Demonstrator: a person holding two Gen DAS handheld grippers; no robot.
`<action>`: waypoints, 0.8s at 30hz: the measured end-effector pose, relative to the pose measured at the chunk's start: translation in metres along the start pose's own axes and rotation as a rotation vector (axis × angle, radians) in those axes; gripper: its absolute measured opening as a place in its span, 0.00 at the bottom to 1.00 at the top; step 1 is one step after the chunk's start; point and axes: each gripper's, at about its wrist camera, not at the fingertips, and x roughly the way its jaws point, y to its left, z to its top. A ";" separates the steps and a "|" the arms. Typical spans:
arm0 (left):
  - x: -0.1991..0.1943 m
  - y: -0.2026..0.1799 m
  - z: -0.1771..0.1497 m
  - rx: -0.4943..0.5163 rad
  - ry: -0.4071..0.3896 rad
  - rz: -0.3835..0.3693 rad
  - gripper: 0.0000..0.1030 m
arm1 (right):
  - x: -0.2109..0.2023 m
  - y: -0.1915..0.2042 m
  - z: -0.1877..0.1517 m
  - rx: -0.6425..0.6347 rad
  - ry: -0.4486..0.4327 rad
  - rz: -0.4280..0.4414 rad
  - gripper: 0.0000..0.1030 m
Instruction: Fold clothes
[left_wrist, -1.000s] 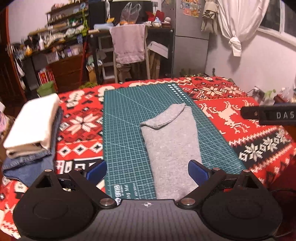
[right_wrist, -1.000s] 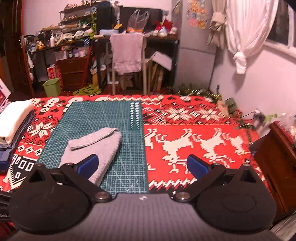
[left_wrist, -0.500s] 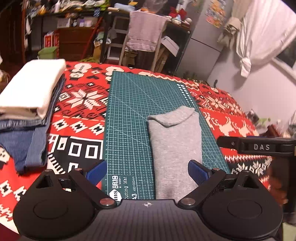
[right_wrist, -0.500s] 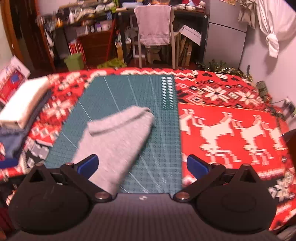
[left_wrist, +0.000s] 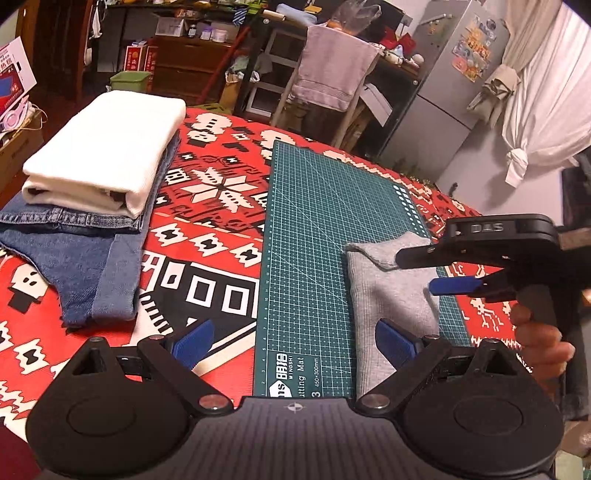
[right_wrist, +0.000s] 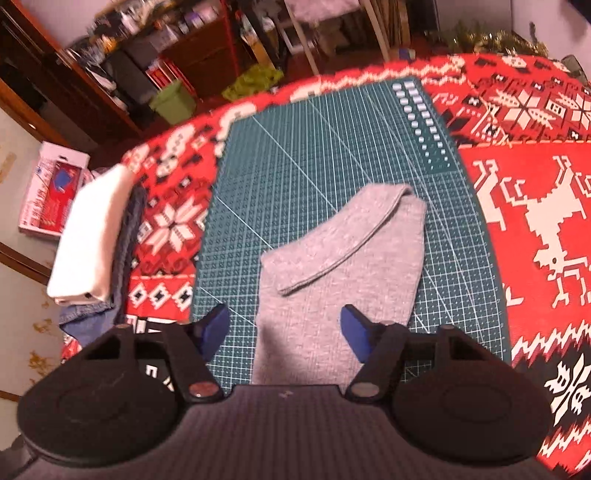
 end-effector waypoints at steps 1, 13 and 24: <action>-0.001 0.000 0.000 0.000 -0.001 -0.003 0.92 | 0.004 0.002 0.002 0.002 0.014 -0.016 0.64; 0.002 0.010 -0.001 -0.025 0.009 -0.032 0.92 | 0.021 0.041 0.005 -0.109 0.053 -0.234 0.65; 0.006 0.018 0.001 -0.066 0.028 -0.071 0.92 | 0.040 0.039 -0.007 -0.157 0.053 -0.335 0.72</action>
